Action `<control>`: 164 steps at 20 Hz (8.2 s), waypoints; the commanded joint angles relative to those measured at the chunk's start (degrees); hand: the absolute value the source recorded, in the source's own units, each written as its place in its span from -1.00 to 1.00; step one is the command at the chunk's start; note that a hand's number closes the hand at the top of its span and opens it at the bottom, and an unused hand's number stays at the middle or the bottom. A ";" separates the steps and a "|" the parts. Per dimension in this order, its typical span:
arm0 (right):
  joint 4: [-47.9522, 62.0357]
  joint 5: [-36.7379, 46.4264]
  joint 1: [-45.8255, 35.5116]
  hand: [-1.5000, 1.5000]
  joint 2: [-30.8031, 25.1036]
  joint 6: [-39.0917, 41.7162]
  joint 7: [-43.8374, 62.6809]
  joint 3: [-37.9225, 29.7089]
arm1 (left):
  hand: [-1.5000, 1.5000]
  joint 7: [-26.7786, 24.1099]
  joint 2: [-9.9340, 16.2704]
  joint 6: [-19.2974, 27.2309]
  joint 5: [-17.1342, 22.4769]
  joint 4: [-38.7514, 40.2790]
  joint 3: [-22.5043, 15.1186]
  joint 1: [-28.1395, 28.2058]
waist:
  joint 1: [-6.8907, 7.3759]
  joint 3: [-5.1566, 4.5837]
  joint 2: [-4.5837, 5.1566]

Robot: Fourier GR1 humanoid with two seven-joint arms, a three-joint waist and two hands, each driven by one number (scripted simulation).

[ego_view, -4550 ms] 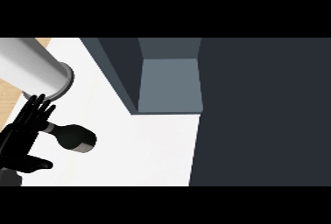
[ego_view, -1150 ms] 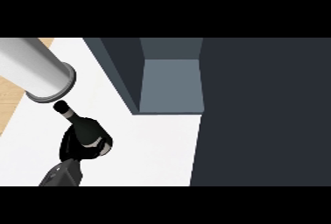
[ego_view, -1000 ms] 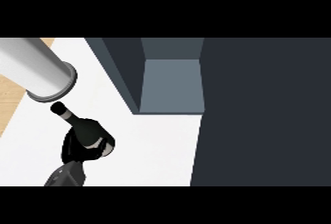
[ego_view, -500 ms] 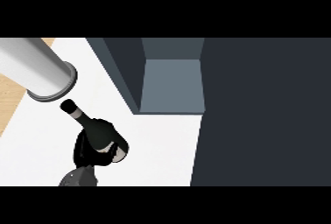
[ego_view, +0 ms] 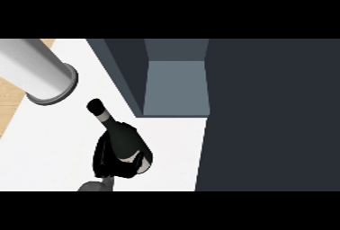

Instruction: Pick up the wine, place it into the cabinet and close the cabinet

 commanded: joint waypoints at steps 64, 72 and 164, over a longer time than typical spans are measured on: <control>4.70 -3.69 4.12 -1.00 0.93 5.36 -9.14 -0.69 | 1.00 -5.36 -0.09 21.79 40.58 51.63 -13.88 -57.62 | -3.92 -0.03 1.12; 5.78 -3.09 -1.95 -1.00 2.15 2.80 -6.69 1.08 | 1.00 -9.10 -0.09 19.67 43.45 50.47 -14.93 -54.06 | -5.34 -0.11 1.51; 1.79 -4.57 0.62 -1.00 -0.49 1.52 -1.45 -1.60 | -1.00 -21.92 7.13 36.28 41.39 8.32 -41.99 -32.53 | 0.15 -0.01 -0.02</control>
